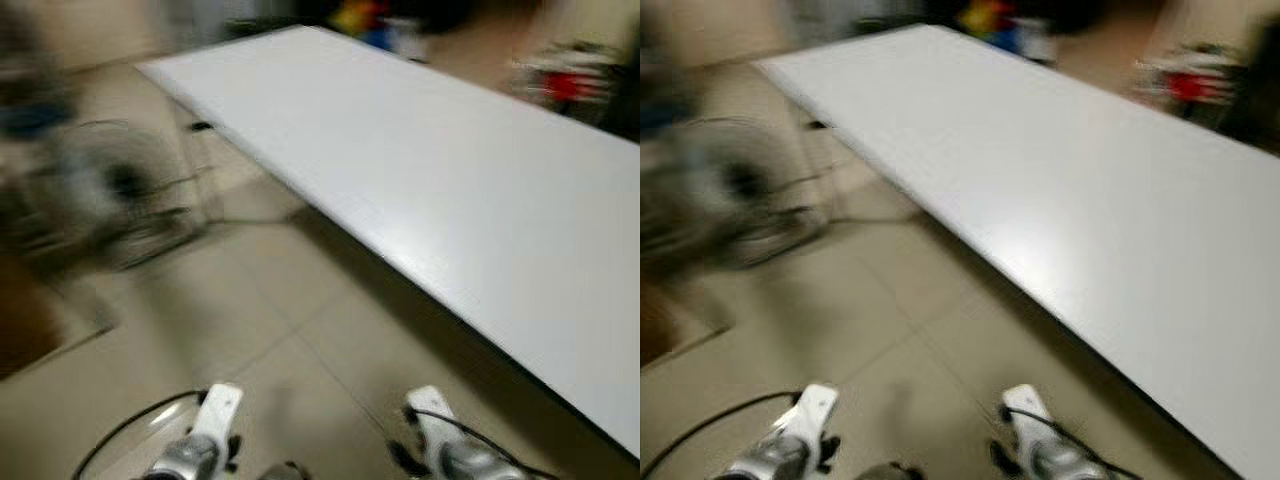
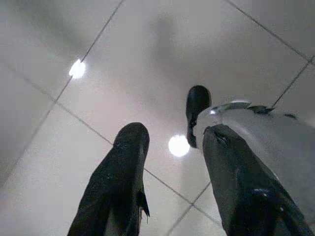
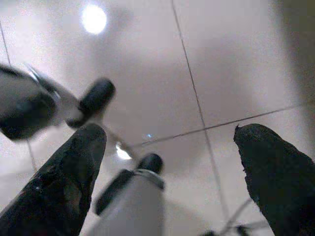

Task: Setting the table

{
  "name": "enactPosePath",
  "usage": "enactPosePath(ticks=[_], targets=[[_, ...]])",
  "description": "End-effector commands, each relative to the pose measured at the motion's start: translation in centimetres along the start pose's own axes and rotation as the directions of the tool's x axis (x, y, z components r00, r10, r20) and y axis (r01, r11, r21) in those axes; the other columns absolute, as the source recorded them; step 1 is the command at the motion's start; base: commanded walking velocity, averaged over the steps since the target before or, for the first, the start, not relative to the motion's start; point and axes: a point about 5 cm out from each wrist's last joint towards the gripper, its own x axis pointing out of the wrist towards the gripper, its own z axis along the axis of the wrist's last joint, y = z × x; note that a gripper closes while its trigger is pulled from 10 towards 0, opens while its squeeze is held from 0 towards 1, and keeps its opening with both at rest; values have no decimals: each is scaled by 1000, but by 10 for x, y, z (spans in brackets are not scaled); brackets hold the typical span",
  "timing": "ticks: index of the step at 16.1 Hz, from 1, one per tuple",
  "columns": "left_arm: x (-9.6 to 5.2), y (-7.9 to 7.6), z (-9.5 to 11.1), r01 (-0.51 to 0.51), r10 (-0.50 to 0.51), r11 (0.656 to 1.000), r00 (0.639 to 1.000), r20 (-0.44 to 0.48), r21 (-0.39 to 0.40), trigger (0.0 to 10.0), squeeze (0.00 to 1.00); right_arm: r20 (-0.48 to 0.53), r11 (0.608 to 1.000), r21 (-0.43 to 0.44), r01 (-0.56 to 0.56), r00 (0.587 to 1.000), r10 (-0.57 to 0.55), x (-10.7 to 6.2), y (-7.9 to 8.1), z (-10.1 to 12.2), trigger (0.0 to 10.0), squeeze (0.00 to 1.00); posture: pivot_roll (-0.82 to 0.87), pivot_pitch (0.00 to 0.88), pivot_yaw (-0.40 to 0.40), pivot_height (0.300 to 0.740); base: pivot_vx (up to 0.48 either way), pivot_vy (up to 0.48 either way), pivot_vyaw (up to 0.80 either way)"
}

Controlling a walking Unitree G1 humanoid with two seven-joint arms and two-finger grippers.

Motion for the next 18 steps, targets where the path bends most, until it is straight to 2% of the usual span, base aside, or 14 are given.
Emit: enactPosePath(ticks=[1,3,4,6,7,9,10,11,12,13,15,16,17,18], targets=[[-1,6,-3,-38,39,999,999,8,-29,10000,0,13,1000,-8,15,1000,-14,-1,-5,6,10000,0,224,0,8,727,0,0,800],[-1,8,2,-37,40,997,998,46,-63,10000,0,58,996,72,51,997,-55,-2,-14,14,10000,0,218,0,11,727,0,0,800],[-2,10,12,-22,31,996,995,100,-85,10000,0,111,993,108,53,992,-65,-3,-19,25,10000,0,213,0,13,727,0,0,800],[-5,14,36,0,20,996,976,217,-93,10000,0,211,998,68,12,977,-26,-5,-19,45,10000,0,202,0,22,727,0,0,800],[-17,24,73,-26,42,999,907,419,-42,10000,0,360,1000,7,-28,933,24,-12,-21,73,10000,0,193,0,30,727,0,0,0],[-33,31,97,-94,71,996,820,568,11,10000,0,461,999,-5,-34,887,32,-22,-28,89,10000,0,185,0,30,727,0,0,0],[-57,38,124,-145,96,989,695,712,8,10000,0,543,1000,23,-21,840,6,-37,-41,103,10000,0,176,0,32,727,0,0,0],[-74,42,138,-179,109,984,614,781,4,10000,0,565,999,8,44,824,-41,-48,-55,106,10000,0,172,0,32,727,0,0,0],[-85,44,147,-204,114,979,577,809,7,10000,0,577,997,-5,79,815,-62,-56,-61,105,10000,0,172,0,31,727,0,0,0],[-100,45,156,-189,94,982,536,839,12,10000,0,625,992,45,114,772,-117,-70,-68,111,10000,0,170,0,32,727,0,0,0],[-124,41,167,-169,64,985,470,880,19,10000,0,735,982,142,123,651,-188,-103,-69,128,10000,0,152,0,35,727,0,0,0],[-141,35,168,-166,78,986,436,897,-4,10000,0,811,978,192,78,549,-203,-130,-60,140,10000,0,138,0,34,727,0,0,0],[-151,32,165,-152,98,988,433,896,-34,10000,0,806,968,242,70,541,-241,-144,-56,144,10000,0,121,0,33,727,0,0,0],[-153,30,164,-137,98,990,438,894,-42,10000,0,791,965,257,53,563,-241,-146,-54,143,10000,0,118,0,34,727,0,0,0]])
